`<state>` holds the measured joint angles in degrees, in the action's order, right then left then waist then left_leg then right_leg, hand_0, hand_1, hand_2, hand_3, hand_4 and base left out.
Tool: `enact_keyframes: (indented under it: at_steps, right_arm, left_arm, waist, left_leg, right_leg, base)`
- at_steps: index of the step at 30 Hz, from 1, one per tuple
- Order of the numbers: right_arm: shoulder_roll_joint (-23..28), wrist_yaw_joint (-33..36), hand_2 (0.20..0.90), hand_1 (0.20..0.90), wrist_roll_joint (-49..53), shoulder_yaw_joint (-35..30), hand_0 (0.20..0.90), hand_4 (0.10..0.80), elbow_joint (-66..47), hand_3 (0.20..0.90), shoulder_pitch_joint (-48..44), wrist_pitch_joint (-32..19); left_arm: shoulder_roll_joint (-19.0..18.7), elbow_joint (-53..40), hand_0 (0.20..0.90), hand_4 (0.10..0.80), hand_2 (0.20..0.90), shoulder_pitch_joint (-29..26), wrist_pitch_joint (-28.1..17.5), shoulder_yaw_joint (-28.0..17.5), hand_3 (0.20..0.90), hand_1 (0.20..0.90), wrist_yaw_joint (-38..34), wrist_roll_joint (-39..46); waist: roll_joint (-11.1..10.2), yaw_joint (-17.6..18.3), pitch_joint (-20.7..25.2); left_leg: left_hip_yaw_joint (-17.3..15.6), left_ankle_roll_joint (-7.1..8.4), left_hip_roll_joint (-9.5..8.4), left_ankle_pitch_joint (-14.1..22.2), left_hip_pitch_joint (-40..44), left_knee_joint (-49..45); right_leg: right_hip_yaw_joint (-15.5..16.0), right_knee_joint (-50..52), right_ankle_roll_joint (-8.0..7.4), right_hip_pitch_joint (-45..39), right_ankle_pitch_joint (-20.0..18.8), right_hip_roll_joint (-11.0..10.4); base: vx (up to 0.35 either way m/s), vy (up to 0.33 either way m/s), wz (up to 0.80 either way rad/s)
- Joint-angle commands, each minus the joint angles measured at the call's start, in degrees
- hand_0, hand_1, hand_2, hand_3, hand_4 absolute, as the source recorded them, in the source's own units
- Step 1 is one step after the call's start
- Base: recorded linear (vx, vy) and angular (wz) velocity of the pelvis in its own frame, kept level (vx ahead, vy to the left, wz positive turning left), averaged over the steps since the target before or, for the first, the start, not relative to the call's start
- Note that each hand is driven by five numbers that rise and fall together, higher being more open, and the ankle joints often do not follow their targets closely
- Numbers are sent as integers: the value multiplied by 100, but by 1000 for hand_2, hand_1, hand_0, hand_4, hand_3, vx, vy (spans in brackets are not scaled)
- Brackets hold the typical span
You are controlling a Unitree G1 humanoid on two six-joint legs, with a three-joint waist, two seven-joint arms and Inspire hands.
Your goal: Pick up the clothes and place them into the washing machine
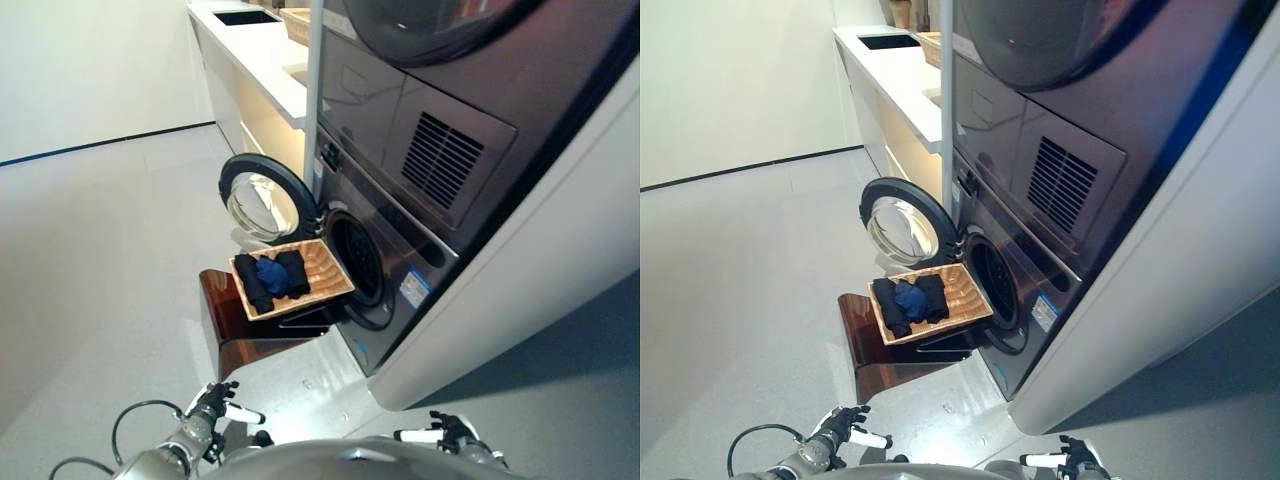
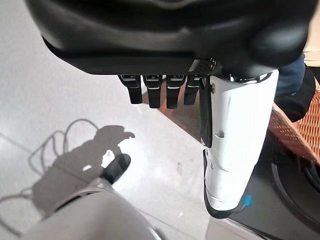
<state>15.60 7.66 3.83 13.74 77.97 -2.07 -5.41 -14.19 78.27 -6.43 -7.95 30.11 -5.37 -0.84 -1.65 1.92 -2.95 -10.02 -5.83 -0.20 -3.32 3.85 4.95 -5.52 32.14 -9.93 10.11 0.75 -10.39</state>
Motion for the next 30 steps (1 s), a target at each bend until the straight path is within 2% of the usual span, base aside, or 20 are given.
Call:
enact_keyframes:
  at_steps: [1,3,4,5,8,9,10,11,14,15,16,17,18,19,22,23,25,26,27,30]
  right_arm:
    - [101,62,900,900,-182,306,900,800,-94,900,-253,-134]
    - [112,50,900,900,-194,294,900,800,-105,900,-231,-124]
    - [113,50,900,900,-194,295,900,800,-105,900,-230,-124]
    - [118,49,900,900,-240,281,900,800,-90,900,-217,-111]
    - [122,40,900,900,-316,275,900,800,-119,900,-201,-77]
    - [126,53,900,900,-329,291,900,800,-132,900,-188,-92]
    - [102,20,900,900,-327,348,900,800,-134,900,-190,-117]
    - [84,15,900,900,-337,373,900,800,-136,900,-172,-119]
    - [66,3,900,900,-345,461,900,800,-258,900,-152,-150]
    - [72,-1,900,900,-327,481,900,800,-321,900,-143,-160]
    - [82,7,900,900,-188,486,900,800,-371,900,-192,-197]
    - [81,14,900,900,-74,483,900,800,-408,900,-228,-203]
    - [81,14,900,900,-73,481,900,800,-408,900,-231,-203]
    - [66,50,900,900,86,514,900,800,-510,900,-287,-252]
    - [-1,53,900,900,334,502,900,800,-580,900,-325,-303]
    - [-17,46,900,900,340,523,900,800,-593,900,-328,-319]
    - [-20,26,900,900,361,556,900,800,-631,900,-316,-338]
    - [-13,9,900,900,375,551,900,800,-599,900,-302,-321]
    - [-15,-23,900,900,352,553,900,800,-578,900,-286,-308]
    - [-53,-41,900,900,289,540,900,800,-549,900,-228,-296]
  left_arm:
    - [-155,-179,900,800,900,-159,-137,-265,900,900,-43,-179]
    - [-156,-143,900,800,900,-134,-136,-308,900,900,-43,-183]
    - [-154,-142,900,800,900,-133,-137,-309,900,900,-44,-183]
    - [-128,-120,900,800,900,-129,-154,-310,900,900,-21,-212]
    - [-102,-140,900,800,900,-141,-181,-322,900,900,-33,-254]
    - [-97,-143,900,800,900,-152,-182,-331,900,900,-47,-293]
    - [-86,-128,900,800,900,-187,-210,-308,900,900,-44,-274]
    - [-95,-122,900,800,900,-170,-219,-321,900,900,-54,-272]
    - [-15,-136,900,800,900,-138,-195,-399,900,900,-72,-165]
    - [10,-167,900,800,900,-123,-202,-409,900,900,-65,-128]
    - [45,-225,900,800,900,-177,-225,-374,900,900,-50,-76]
    - [68,-274,900,800,900,-219,-250,-336,900,900,-63,-56]
    - [68,-273,900,800,900,-223,-250,-335,900,900,-62,-55]
    - [83,-304,900,800,900,-269,-246,-361,900,900,-107,84]
    - [114,-304,900,800,900,-157,-240,-396,900,900,-166,126]
    - [121,-282,900,800,900,-133,-240,-383,900,900,-186,92]
    - [135,-174,900,800,900,-88,-207,-383,900,900,-216,34]
    - [140,-147,900,800,900,-64,-192,-386,900,900,-217,23]
    - [145,-95,900,800,900,-40,-179,-414,900,900,-200,27]
    - [101,-61,900,800,900,36,-204,-372,900,900,-154,-71]
  waist:
    - [104,29,-210]
    - [70,91,-233]
    - [76,114,-255]
    - [-15,154,-238]
    - [-58,237,-291]
    - [-98,260,-271]
    - [-134,283,-247]
    - [-162,255,-194]
    - [-196,195,-39]
    - [-229,194,-43]
    - [-287,180,-115]
    - [-316,150,-224]
    - [-306,163,-224]
    - [-422,93,-320]
    - [-454,7,-174]
    - [-393,-26,-131]
    - [-268,-84,-81]
    - [-224,-98,-59]
    - [-187,-94,-1]
    - [-152,-81,140]
  left_leg:
    - [321,376,178,244,-361,-326]
    - [382,414,91,347,-163,-255]
    - [406,417,95,353,-134,-249]
    - [450,465,-27,474,17,-204]
    - [555,548,-53,610,318,-84]
    - [599,554,-74,661,318,-106]
    - [636,546,-81,731,368,-123]
    - [650,582,-70,703,397,-94]
    - [657,711,25,767,292,-544]
    - [630,845,53,660,74,-1124]
    - [646,1013,119,381,-341,-1938]
    - [798,1121,104,146,-661,-2546]
    - [816,1125,113,165,-692,-2592]
    - [766,1133,189,50,-1045,-2849]
    - [609,1012,518,302,-990,-1692]
    - [626,1021,667,136,-965,-1127]
    - [727,1095,824,-297,-946,-333]
    - [733,1124,849,-409,-916,-161]
    - [722,1115,828,-344,-850,-52]
    - [667,1054,668,-230,-708,5]
  right_leg:
    - [460,-436,330,-3,-890,290]
    - [768,-1031,331,125,-734,258]
    - [795,-1037,333,84,-720,256]
    - [1055,-1997,288,223,-774,210]
    - [1354,-2922,191,216,-1054,158]
    - [1217,-3024,225,107,-1026,208]
    - [855,-3064,283,15,-985,363]
    - [786,-3157,299,-68,-968,377]
    - [817,-3274,419,-362,-867,492]
    - [849,-3345,502,-513,-820,520]
    - [847,-3381,631,-672,-765,538]
    - [833,-3408,728,-764,-748,573]
    - [850,-3409,732,-761,-749,582]
    - [899,-3513,791,-911,-701,555]
    - [890,-3601,655,-1029,-578,503]
    - [872,-3622,615,-1065,-533,521]
    - [833,-3655,544,-1154,-407,549]
    - [827,-3676,519,-1205,-359,540]
    - [817,-3697,486,-1235,-327,526]
    - [784,-3686,359,-1243,-355,321]
  base:
    - [275,133,8]
    - [244,50,10]
    - [312,-17,9]
    - [323,-40,10]
    - [311,-61,5]
    - [210,-75,20]
    - [205,-86,29]
    - [222,-113,38]
    - [196,-156,53]
    - [103,-183,45]
    - [12,-161,47]
    - [-25,-109,47]
    - [-35,-87,29]
    - [35,-46,9]
    - [164,48,-9]
    - [218,142,-12]
    - [195,164,-29]
    - [165,164,-38]
    - [171,179,-41]
    - [151,200,17]
